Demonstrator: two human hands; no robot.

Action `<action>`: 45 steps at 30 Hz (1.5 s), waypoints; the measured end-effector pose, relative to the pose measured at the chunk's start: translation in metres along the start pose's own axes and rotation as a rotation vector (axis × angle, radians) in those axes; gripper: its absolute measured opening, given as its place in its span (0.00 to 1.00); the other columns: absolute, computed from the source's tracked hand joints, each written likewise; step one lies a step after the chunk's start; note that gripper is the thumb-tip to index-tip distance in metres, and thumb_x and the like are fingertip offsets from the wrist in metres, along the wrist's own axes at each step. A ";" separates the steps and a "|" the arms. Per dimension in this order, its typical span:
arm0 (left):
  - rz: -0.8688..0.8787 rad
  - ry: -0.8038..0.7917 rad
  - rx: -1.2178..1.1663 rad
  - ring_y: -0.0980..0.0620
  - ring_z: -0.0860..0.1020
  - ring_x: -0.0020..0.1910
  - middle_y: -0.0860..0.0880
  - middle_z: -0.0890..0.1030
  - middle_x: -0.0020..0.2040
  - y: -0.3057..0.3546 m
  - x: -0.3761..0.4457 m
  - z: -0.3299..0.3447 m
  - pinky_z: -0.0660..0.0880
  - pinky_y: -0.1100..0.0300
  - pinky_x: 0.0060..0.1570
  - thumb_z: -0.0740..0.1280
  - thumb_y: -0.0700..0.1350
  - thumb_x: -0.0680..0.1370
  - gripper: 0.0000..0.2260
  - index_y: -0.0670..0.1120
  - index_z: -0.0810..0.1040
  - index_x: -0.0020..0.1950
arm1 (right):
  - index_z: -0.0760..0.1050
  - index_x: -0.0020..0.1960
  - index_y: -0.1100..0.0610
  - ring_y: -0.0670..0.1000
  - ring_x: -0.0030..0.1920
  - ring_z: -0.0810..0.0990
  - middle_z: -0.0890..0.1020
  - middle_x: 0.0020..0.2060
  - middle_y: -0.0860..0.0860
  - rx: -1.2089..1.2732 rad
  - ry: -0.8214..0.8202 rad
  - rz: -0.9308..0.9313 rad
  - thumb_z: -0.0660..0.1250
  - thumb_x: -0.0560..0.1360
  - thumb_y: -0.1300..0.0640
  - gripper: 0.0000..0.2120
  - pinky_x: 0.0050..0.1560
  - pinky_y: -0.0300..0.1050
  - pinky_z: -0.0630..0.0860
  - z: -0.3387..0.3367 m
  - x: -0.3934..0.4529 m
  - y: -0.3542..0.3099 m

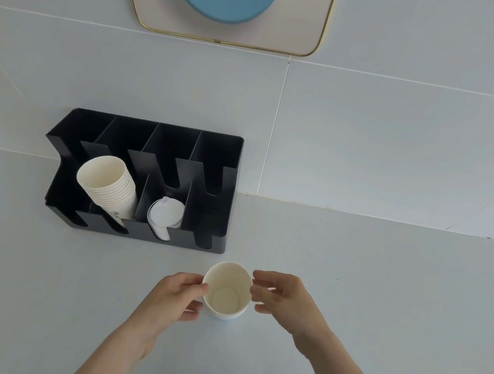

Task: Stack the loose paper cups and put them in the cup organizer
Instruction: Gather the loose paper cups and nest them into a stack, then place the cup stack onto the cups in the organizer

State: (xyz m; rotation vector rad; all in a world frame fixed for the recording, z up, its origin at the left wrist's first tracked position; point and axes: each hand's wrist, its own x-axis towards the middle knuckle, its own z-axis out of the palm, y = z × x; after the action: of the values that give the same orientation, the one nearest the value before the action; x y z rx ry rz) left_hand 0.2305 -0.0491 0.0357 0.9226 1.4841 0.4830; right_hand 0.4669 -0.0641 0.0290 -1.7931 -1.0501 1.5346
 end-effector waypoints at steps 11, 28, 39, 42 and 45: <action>-0.031 -0.037 -0.133 0.45 0.87 0.52 0.43 0.89 0.49 -0.004 0.003 -0.002 0.84 0.62 0.47 0.72 0.43 0.79 0.06 0.45 0.89 0.52 | 0.89 0.46 0.57 0.54 0.45 0.88 0.88 0.47 0.61 0.127 -0.048 0.069 0.74 0.75 0.59 0.05 0.54 0.51 0.86 -0.001 0.001 0.001; 0.097 -0.079 -0.205 0.48 0.88 0.50 0.45 0.90 0.49 0.060 -0.015 -0.057 0.85 0.62 0.46 0.76 0.45 0.76 0.06 0.45 0.90 0.50 | 0.89 0.44 0.59 0.57 0.47 0.89 0.89 0.43 0.59 0.073 -0.031 -0.068 0.72 0.73 0.56 0.09 0.51 0.47 0.87 0.013 -0.019 -0.090; 0.356 -0.015 -0.277 0.48 0.89 0.43 0.42 0.90 0.45 0.191 -0.037 -0.184 0.85 0.62 0.38 0.82 0.54 0.59 0.23 0.41 0.90 0.47 | 0.87 0.44 0.63 0.56 0.42 0.90 0.90 0.39 0.59 0.140 0.025 -0.306 0.74 0.76 0.54 0.12 0.43 0.45 0.87 0.072 -0.022 -0.263; 0.396 0.014 -0.313 0.49 0.89 0.38 0.42 0.90 0.43 0.214 -0.041 -0.220 0.84 0.62 0.34 0.82 0.53 0.58 0.23 0.40 0.88 0.46 | 0.87 0.45 0.64 0.58 0.42 0.90 0.89 0.39 0.59 0.156 0.035 -0.354 0.73 0.76 0.54 0.13 0.44 0.46 0.87 0.098 -0.021 -0.299; 0.422 0.015 -0.300 0.50 0.89 0.38 0.43 0.90 0.43 0.228 -0.042 -0.252 0.84 0.62 0.34 0.82 0.53 0.59 0.23 0.40 0.88 0.48 | 0.86 0.47 0.65 0.58 0.42 0.90 0.89 0.40 0.60 0.162 0.040 -0.371 0.72 0.77 0.53 0.14 0.43 0.46 0.87 0.122 -0.018 -0.324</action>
State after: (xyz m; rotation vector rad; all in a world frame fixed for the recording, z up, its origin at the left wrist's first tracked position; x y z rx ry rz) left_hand 0.0435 0.1091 0.2741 0.9916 1.1858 0.9942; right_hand 0.2801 0.0872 0.2789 -1.4201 -1.1303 1.3105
